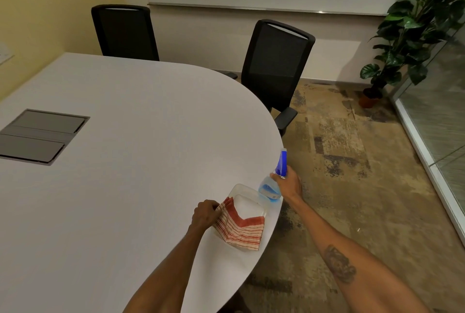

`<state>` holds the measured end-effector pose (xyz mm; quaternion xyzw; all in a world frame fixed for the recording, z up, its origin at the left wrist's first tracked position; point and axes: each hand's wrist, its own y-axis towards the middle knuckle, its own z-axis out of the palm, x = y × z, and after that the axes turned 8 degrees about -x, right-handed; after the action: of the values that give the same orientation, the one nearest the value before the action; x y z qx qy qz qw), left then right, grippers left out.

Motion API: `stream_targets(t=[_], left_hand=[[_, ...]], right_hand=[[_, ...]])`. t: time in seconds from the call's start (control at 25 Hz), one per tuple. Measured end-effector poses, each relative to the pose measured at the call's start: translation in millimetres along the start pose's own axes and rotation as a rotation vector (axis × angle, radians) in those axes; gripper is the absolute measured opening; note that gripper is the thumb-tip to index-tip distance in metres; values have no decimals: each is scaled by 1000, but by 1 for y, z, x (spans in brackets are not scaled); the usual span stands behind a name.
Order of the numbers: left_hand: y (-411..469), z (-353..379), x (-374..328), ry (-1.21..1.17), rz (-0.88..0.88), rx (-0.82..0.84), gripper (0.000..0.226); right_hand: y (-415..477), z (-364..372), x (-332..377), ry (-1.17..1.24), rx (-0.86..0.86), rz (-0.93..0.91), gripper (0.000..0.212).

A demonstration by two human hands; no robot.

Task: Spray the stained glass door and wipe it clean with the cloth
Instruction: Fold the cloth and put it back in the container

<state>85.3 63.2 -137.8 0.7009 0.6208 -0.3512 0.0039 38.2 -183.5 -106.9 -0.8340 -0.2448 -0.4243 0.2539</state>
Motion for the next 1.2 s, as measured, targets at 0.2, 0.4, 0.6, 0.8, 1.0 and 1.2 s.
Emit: stream_targets(t=[0.2, 0.4, 0.6, 0.8, 1.0, 1.2], left_hand=[[-7, -1, -1, 8, 9, -2, 40], [-15, -5, 1, 27, 1, -19, 38], [-18, -9, 3, -11, -29, -15, 45], [-17, -11, 7, -40, -44, -18, 48], [-16, -11, 10, -61, -51, -26, 48], [-15, -10, 10, -71, -51, -21, 47]], right_hand=[[-14, -4, 20, 17, -203, -202, 35], [-29, 2, 52, 60, -240, -413, 29], [-49, 21, 47, 18, -50, -317, 28], [-63, 35, 26, -43, 35, -243, 28], [-68, 38, 12, -110, 98, -193, 32], [-72, 42, 7, -140, 126, -178, 34]])
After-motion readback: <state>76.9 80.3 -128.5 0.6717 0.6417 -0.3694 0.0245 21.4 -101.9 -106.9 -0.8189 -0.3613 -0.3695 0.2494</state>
